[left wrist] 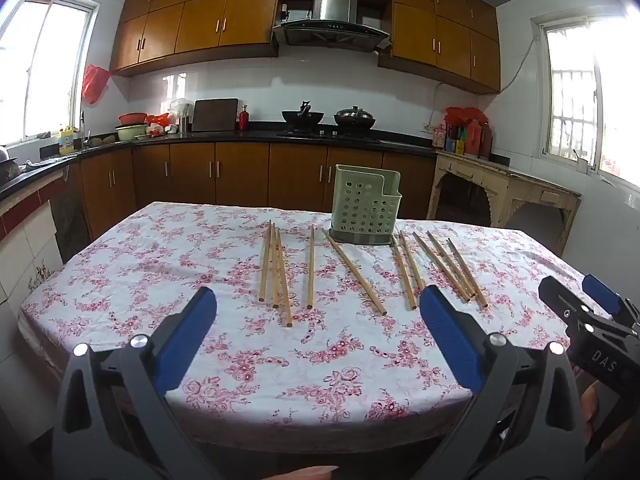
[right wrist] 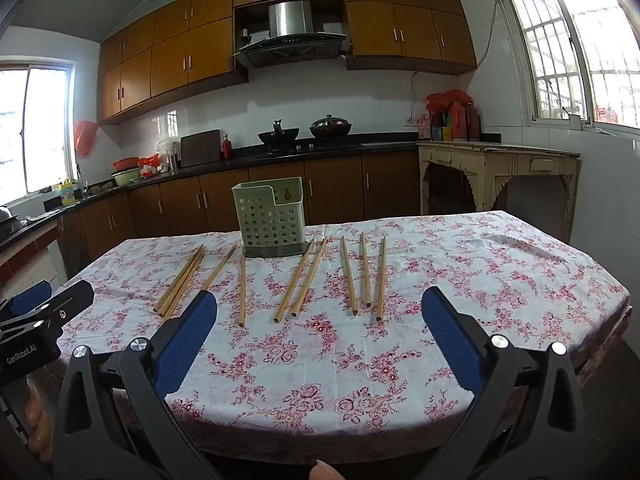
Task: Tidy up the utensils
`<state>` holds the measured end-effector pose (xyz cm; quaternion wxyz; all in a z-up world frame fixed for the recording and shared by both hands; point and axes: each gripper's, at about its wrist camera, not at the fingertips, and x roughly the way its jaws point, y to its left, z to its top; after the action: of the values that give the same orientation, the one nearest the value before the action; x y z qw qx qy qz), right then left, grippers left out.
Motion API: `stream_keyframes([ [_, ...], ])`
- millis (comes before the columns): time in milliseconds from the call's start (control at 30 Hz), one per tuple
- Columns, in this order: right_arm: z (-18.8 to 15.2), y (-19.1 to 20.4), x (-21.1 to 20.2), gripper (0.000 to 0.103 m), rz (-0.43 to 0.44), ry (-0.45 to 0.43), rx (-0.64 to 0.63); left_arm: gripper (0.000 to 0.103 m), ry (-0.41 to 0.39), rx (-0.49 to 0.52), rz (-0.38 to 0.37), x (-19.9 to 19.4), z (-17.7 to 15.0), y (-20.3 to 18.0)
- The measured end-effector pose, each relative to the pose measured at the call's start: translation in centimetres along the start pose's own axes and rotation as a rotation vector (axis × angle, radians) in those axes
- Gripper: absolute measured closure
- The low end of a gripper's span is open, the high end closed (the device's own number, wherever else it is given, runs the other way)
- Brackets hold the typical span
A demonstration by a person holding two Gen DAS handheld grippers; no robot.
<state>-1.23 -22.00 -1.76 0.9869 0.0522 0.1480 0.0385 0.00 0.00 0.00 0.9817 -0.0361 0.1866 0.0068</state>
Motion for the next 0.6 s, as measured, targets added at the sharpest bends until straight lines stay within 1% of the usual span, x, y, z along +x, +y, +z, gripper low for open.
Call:
stream_keyframes([
  [600, -0.12, -0.02, 0.03, 0.002, -0.001, 0.005, 0.002, 0.004, 0.004, 0.002, -0.002, -0.02, -0.01, -0.02],
])
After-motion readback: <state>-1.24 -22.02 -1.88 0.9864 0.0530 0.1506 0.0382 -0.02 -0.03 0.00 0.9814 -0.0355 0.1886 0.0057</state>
